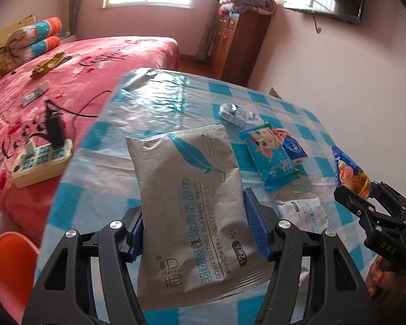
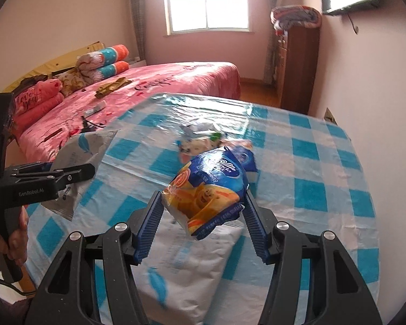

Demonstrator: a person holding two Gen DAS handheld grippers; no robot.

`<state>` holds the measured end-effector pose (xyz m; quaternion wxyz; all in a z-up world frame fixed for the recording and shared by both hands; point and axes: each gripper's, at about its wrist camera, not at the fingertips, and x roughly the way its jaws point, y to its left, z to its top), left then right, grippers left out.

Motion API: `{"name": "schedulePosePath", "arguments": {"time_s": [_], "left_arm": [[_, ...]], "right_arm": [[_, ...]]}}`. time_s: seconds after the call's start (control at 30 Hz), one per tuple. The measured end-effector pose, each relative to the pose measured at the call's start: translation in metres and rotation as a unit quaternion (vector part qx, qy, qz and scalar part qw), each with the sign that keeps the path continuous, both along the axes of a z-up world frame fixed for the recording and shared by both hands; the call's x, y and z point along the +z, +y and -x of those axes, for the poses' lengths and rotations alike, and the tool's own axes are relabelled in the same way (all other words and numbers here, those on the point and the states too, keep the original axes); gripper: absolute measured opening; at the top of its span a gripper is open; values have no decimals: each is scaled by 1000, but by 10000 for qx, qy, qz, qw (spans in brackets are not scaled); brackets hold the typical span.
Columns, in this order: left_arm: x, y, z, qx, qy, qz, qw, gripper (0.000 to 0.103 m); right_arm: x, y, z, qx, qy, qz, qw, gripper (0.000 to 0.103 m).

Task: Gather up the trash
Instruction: 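Lift both items and carry them over the orange bucket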

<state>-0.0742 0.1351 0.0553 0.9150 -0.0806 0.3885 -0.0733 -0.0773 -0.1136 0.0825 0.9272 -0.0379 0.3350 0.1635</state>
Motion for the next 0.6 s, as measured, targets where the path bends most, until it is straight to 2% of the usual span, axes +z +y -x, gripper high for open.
{"name": "schedulePosePath", "arguments": {"time_s": [0.33,0.5,0.6], "left_arm": [[25,70,51,632,-343,192,9972,64],[31,116,82,1136,-476,242,9921,64],[28,147,104,1507,-460,205,9873,64]], "right_arm": [[24,59,22,831,-238,64,9962,60],[32,103,33,1427,-352,155,9890,60],[34,136,41,1918,-405,237,9803,60]]}}
